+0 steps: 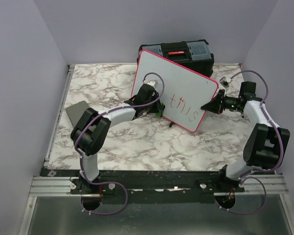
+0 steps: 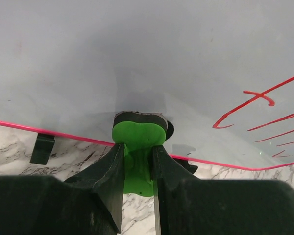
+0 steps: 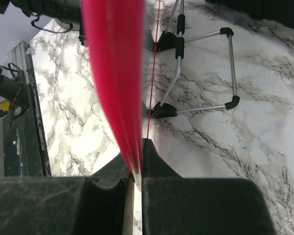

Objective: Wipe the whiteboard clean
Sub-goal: Erase the whiteboard at the whiteboard stand.

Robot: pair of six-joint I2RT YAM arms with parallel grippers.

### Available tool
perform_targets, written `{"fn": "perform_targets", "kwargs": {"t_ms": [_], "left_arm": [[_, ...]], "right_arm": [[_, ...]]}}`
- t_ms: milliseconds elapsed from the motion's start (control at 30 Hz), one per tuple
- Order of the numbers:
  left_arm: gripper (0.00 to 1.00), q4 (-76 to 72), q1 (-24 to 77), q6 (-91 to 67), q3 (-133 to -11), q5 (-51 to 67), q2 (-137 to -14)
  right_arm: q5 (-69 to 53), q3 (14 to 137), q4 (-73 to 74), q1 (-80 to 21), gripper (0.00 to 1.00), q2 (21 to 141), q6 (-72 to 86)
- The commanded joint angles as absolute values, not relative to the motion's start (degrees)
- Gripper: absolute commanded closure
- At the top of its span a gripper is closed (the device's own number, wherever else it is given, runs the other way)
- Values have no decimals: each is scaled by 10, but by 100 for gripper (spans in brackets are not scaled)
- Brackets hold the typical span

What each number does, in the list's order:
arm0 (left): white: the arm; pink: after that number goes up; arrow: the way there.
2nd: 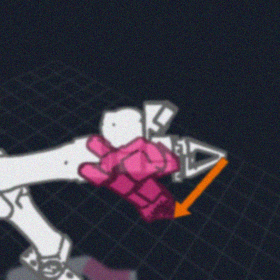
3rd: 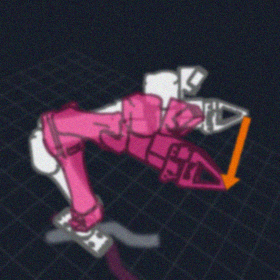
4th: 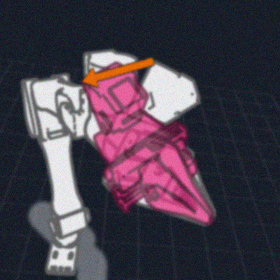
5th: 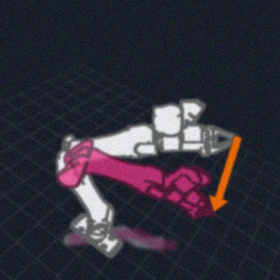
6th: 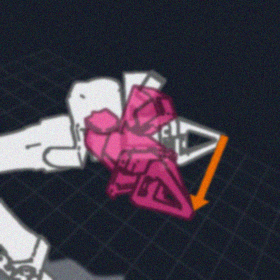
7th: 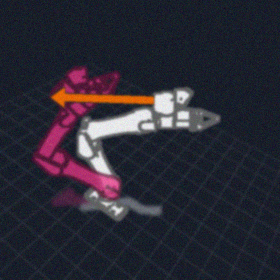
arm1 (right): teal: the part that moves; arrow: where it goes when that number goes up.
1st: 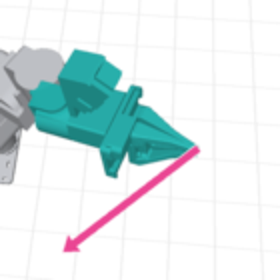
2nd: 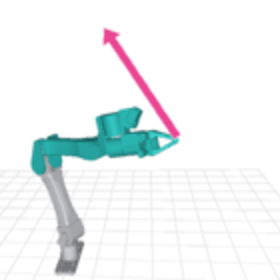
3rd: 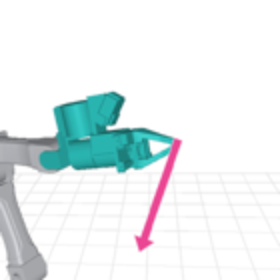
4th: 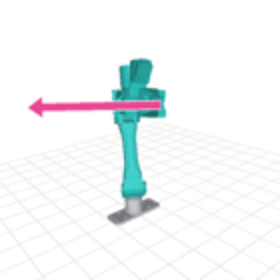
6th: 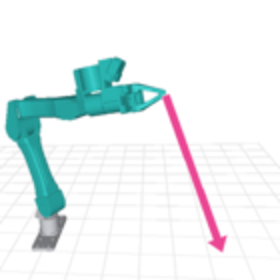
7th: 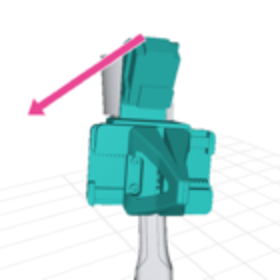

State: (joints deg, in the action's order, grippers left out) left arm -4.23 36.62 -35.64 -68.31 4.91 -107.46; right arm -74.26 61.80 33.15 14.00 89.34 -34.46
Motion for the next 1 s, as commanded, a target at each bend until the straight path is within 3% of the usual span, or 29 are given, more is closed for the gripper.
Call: {"fn": "perform_targets", "kwargs": {"t_ms": [0,300,700,967], "left_arm": [[100,-12,329,-336,-752,46,-1076],[100,44,294,-319,-829,47,-1085],[100,17,356,-336,-776,71,-1115],[100,-34,398,-372,-679,54,-1091]], "right_arm": [[-795,634,369,132,99,885,-348],[-793,634,369,132,99,885,-349],[-793,635,371,132,99,886,-350],[-794,635,373,132,99,889,-352]]}}
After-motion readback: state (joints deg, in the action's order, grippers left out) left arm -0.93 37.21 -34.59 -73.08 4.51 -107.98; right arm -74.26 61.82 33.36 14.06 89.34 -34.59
